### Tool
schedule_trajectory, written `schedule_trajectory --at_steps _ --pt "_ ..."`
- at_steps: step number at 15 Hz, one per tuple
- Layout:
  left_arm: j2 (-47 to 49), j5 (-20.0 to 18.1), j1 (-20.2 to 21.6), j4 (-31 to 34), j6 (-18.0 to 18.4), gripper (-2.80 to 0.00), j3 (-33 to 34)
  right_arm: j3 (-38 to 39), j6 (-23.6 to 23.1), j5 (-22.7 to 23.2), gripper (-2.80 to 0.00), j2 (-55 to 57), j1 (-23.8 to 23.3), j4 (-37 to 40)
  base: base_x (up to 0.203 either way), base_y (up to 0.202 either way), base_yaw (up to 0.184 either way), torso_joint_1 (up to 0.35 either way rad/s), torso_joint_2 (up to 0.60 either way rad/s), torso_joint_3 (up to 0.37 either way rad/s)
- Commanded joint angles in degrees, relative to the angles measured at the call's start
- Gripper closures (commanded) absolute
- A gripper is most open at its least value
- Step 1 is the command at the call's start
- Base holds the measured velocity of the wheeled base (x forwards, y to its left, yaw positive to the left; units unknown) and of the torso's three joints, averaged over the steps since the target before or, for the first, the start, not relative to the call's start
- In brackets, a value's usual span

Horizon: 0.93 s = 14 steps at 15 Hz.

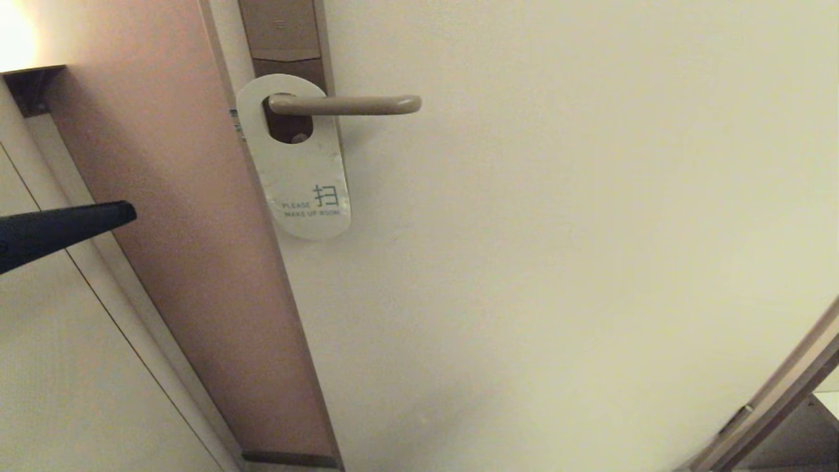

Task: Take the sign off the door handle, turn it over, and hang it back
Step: Take down the sign

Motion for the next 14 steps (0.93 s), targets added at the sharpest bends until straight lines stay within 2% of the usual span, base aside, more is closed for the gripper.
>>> schedule_trajectory --at_steps 1,5,6,8,9,11,14 --pt "3.83 -5.24 2.60 -1.16 -0.01 0.00 0.65 0.00 0.00 0.02 0.00 0.07 0.02 -0.01 0.000 0.000 0.000 0.000 0.00 0.000" --pt "8.28 -17.57 12.09 -6.07 0.77 0.00 4.07 0.00 0.00 0.02 0.00 0.07 0.02 -0.01 0.000 0.000 0.000 0.000 0.00 0.000" --pt "10.04 -20.58 14.24 -8.23 2.96 0.00 6.67 0.00 0.00 0.02 0.00 0.07 0.02 -0.01 0.000 0.000 0.000 0.000 0.00 0.000" --pt "13.66 -22.57 15.71 -12.13 9.41 0.00 10.04 0.00 0.00 0.02 0.00 0.07 0.02 -0.01 0.000 0.000 0.000 0.000 0.00 0.000" --pt "15.49 -22.98 15.86 -13.30 11.43 0.00 10.63 0.00 0.00 0.02 0.00 0.07 0.02 -0.01 0.000 0.000 0.000 0.000 0.00 0.000" --pt "19.48 -25.22 15.98 -15.14 13.06 0.00 10.60 0.00 0.00 0.02 0.00 0.07 0.02 -0.01 0.000 0.000 0.000 0.000 0.00 0.000" --pt "27.18 -29.77 16.69 -22.78 16.08 0.00 10.20 0.00 0.00 0.02 0.00 0.07 0.02 -0.01 0.000 0.000 0.000 0.000 0.00 0.000"
